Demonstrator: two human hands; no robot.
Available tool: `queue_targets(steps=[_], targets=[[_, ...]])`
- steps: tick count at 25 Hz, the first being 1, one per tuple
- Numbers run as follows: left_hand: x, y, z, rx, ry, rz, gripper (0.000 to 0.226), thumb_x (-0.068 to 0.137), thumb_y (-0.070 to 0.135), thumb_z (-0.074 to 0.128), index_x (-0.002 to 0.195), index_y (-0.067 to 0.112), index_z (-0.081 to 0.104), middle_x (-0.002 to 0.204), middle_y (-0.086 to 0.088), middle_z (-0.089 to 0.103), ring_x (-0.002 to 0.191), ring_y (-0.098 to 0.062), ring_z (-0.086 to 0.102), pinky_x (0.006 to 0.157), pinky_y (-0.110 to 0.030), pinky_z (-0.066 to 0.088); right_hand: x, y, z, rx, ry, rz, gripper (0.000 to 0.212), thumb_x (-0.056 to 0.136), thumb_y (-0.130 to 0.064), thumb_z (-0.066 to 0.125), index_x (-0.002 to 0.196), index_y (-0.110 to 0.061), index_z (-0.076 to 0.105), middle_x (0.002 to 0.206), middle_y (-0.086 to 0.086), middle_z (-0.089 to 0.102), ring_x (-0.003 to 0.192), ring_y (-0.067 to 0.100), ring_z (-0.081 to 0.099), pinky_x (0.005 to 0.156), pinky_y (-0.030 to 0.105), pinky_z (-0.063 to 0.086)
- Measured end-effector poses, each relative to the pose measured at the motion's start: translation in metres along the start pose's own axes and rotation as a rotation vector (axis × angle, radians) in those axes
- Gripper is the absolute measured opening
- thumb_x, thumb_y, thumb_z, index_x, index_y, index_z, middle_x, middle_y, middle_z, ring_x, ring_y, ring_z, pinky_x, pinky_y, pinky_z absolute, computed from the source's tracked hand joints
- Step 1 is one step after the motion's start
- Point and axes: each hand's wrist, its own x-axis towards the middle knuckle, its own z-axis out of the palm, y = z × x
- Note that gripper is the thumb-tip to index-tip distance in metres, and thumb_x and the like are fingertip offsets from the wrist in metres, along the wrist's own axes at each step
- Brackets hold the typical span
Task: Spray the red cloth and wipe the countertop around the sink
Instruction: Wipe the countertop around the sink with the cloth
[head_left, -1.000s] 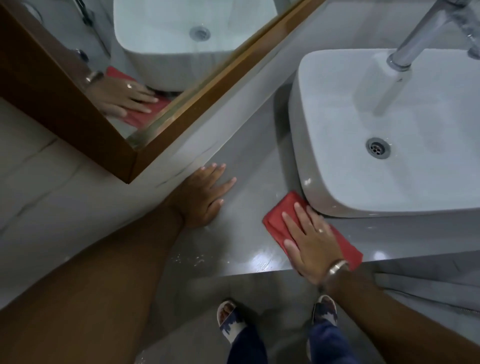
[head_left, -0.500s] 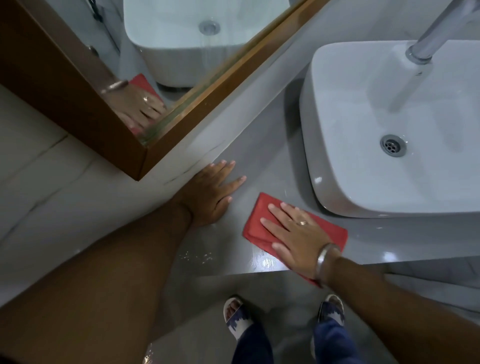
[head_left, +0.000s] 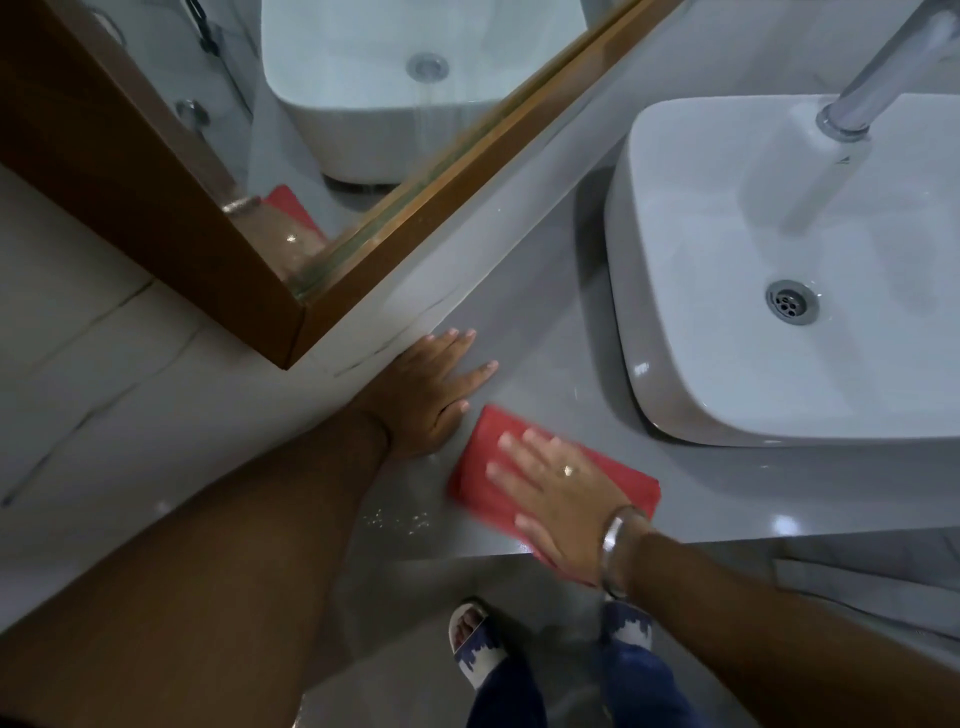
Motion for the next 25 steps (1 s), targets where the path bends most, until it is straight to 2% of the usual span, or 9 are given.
queue_targets(steps=[3, 7, 9, 12, 14, 17, 20, 22, 25], targets=[[0.000, -0.002, 0.003, 0.006, 0.031, 0.003, 0.056, 0.098, 0.036, 0.039, 0.151, 0.020, 0.039, 0.159, -0.022, 0.031, 0.148, -0.039, 0.028, 0.121, -0.051, 0.024, -0.053, 0.056, 0.000, -0.180, -0.041, -0.438, 0.070, 0.086, -0.055, 0.051, 0.149, -0.030, 0.033, 0.157, 0.006, 0.032, 0.142, 0.025, 0.037, 0.113, 0.048, 0.028], [0.000, -0.002, 0.008, 0.001, 0.083, 0.004, 0.055, 0.098, 0.039, 0.038, 0.149, 0.019, 0.044, 0.157, -0.023, 0.035, 0.146, -0.041, 0.032, 0.120, -0.051, 0.026, -0.033, 0.058, -0.004, -0.046, 0.049, 0.130, 0.063, 0.091, -0.048, 0.042, 0.149, -0.024, 0.034, 0.156, 0.013, 0.038, 0.142, 0.034, 0.038, 0.113, 0.053, 0.030], [0.000, -0.005, 0.012, 0.016, 0.085, 0.021, 0.055, 0.099, 0.039, 0.036, 0.149, 0.019, 0.044, 0.158, -0.023, 0.033, 0.146, -0.041, 0.031, 0.120, -0.052, 0.025, -0.004, 0.020, 0.002, 0.024, 0.064, 0.195, 0.064, 0.093, -0.048, 0.037, 0.151, -0.022, 0.029, 0.158, 0.016, 0.033, 0.146, 0.037, 0.030, 0.115, 0.053, 0.028], [0.002, -0.003, 0.013, 0.055, 0.038, -0.026, 0.055, 0.100, 0.039, 0.035, 0.152, 0.019, 0.038, 0.160, -0.023, 0.027, 0.148, -0.042, 0.026, 0.122, -0.053, 0.022, -0.015, 0.040, 0.003, -0.065, 0.029, -0.406, 0.064, 0.093, -0.052, 0.042, 0.151, -0.027, 0.031, 0.159, 0.010, 0.033, 0.146, 0.031, 0.031, 0.116, 0.049, 0.026], [-0.001, 0.006, 0.007, 0.078, -0.077, -0.112, 0.058, 0.103, 0.040, 0.038, 0.156, 0.020, 0.027, 0.163, -0.021, 0.019, 0.151, -0.040, 0.018, 0.123, -0.052, 0.017, -0.037, 0.081, 0.003, -0.147, 0.004, -0.629, 0.063, 0.091, -0.054, 0.047, 0.149, -0.032, 0.035, 0.159, 0.005, 0.033, 0.145, 0.026, 0.033, 0.117, 0.046, 0.027], [-0.041, 0.040, -0.014, 0.219, 0.002, -0.246, 0.069, 0.098, 0.047, 0.045, 0.156, 0.017, 0.024, 0.163, -0.019, 0.023, 0.150, -0.039, 0.023, 0.121, -0.052, 0.016, -0.051, 0.096, 0.003, -0.028, -0.010, -0.267, 0.066, 0.090, -0.050, 0.047, 0.151, -0.031, 0.031, 0.160, 0.006, 0.024, 0.145, 0.030, 0.033, 0.118, 0.050, 0.027], [-0.114, 0.074, -0.046, 0.431, 0.357, -0.566, 0.088, 0.092, 0.059, 0.053, 0.159, 0.017, 0.013, 0.167, -0.016, 0.002, 0.153, -0.034, 0.008, 0.122, -0.057, 0.005, -0.008, 0.047, -0.012, 0.105, 0.004, 0.159, 0.063, 0.092, -0.044, 0.033, 0.150, -0.020, 0.035, 0.158, 0.016, 0.030, 0.141, 0.042, 0.038, 0.112, 0.056, 0.036], [-0.155, 0.080, -0.073, 0.600, 0.499, -0.838, 0.098, 0.091, 0.068, 0.051, 0.159, 0.016, 0.004, 0.167, -0.017, -0.008, 0.153, -0.034, -0.005, 0.119, -0.062, -0.004, 0.037, 0.010, -0.029, 0.199, 0.007, 0.269, 0.061, 0.095, -0.043, 0.034, 0.150, -0.016, 0.038, 0.156, 0.023, 0.035, 0.141, 0.044, 0.035, 0.112, 0.056, 0.032], [-0.195, 0.074, -0.130, 0.829, 0.635, -1.266, 0.115, 0.082, 0.083, 0.050, 0.155, 0.007, 0.002, 0.153, -0.038, 0.019, 0.151, -0.035, -0.016, 0.117, -0.062, -0.010, 0.070, -0.026, -0.034, 0.085, 0.009, -0.046, 0.060, 0.095, -0.046, 0.044, 0.150, -0.021, 0.039, 0.157, 0.018, 0.036, 0.143, 0.041, 0.034, 0.114, 0.053, 0.031]])
